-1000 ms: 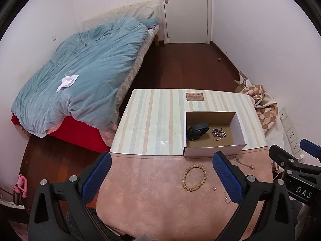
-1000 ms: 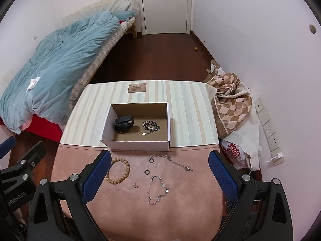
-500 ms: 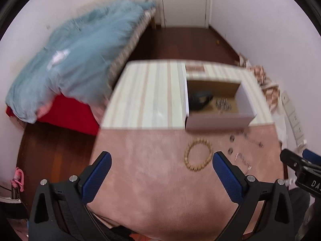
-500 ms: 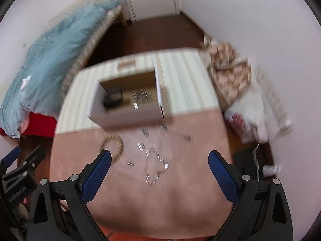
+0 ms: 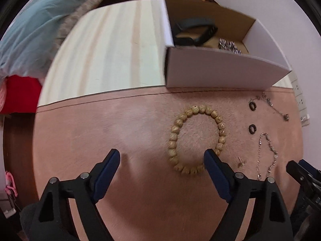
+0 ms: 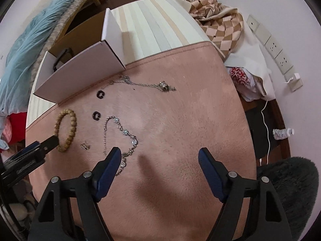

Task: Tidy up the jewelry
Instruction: 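Grasp the wooden bead bracelet with the left gripper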

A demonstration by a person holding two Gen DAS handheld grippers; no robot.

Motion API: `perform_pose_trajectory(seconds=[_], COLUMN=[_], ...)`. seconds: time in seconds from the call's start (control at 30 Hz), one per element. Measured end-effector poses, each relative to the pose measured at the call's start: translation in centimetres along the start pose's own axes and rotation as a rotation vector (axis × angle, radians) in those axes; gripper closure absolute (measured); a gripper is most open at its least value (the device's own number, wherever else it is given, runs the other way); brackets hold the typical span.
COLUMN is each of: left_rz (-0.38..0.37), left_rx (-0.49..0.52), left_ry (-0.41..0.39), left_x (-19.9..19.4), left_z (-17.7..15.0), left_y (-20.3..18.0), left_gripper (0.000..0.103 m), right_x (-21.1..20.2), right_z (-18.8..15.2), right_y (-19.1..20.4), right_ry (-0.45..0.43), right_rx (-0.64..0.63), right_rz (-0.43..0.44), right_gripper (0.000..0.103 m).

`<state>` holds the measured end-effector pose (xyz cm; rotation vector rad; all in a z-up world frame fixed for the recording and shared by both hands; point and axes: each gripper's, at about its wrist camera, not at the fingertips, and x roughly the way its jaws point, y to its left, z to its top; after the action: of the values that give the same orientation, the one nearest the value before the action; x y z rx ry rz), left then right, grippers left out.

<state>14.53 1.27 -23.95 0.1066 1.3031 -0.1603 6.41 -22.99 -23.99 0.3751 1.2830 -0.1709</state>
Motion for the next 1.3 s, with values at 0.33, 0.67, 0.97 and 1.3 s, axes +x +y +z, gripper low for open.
perform_pose_trajectory(seconds=[0.33,0.67,0.97,1.3], left_rz=[-0.001,-0.031,-0.052,-0.134], left_rx=[0.037,-0.041,-0.047,-0.066], left_ry=[-0.063,-0.066,-0.09,-0.164], left_x=[-1.2,-3.5,-5.1,-9.3], left_z=[-1.2,-6.2,-6.3,-3.8], left_y=[-1.1,1.9,2.0,2.3], left_gripper=[0.096,0.096,0.096,0.096], right_x=[0.7,1.9,1.2,-5.7], right_z=[0.0,-1.0,-1.1,0.1], right_y=[0.8,4.5,4.5,4.1], right_ry=[0.003,-0.053,-0.126,-0.212], right_rx=[-0.031,-0.162,-0.166,-0.118], right_rz=[0.049,-0.031,-0.028,0.15], right_gripper=[0.03,0.045,0.102,0.102])
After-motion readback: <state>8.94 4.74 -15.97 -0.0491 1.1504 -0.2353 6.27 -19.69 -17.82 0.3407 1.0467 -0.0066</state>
